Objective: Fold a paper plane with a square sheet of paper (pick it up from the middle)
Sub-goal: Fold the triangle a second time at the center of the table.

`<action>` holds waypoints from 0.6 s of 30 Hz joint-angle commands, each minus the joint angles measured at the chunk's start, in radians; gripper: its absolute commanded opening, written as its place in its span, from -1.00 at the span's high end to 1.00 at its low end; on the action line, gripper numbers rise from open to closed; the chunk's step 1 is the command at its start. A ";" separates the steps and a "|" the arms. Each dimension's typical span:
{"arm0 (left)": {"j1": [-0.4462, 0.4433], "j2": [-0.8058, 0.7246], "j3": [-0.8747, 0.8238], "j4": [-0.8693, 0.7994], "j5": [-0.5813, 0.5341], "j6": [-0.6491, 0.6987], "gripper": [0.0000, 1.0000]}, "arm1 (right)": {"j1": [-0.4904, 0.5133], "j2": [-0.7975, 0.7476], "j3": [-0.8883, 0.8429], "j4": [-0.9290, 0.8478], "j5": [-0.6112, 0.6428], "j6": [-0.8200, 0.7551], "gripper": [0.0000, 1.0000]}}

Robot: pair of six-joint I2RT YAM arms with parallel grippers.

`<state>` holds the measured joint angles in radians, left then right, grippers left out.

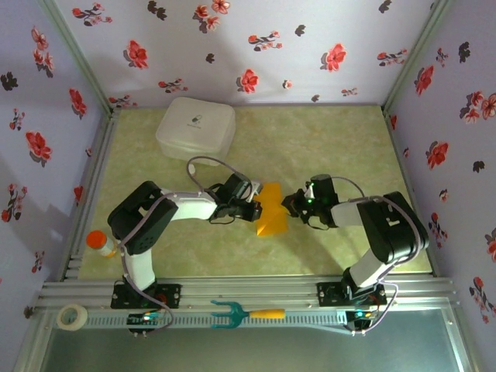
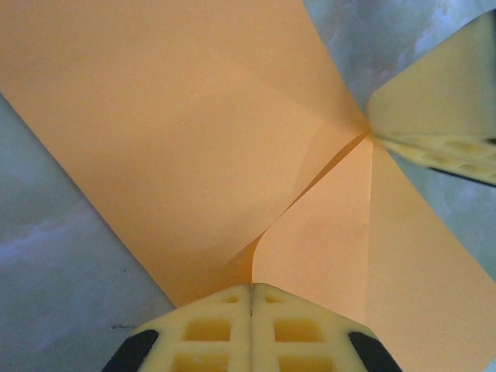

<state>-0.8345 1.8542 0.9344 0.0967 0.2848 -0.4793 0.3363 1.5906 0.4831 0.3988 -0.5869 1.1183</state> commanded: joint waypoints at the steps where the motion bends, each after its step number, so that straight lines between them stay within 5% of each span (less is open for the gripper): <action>1: 0.004 0.033 -0.005 -0.069 -0.009 0.008 0.90 | 0.014 -0.081 0.050 -0.126 0.004 -0.048 0.88; 6: 0.004 0.038 0.000 -0.072 -0.008 0.011 0.90 | 0.091 -0.099 0.109 -0.312 0.034 -0.140 0.88; 18: 0.005 0.040 0.001 -0.078 -0.006 0.013 0.90 | 0.170 0.026 0.125 -0.231 0.005 -0.126 0.90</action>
<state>-0.8345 1.8553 0.9360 0.0956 0.2855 -0.4793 0.5022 1.5902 0.5903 0.1619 -0.5800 1.0130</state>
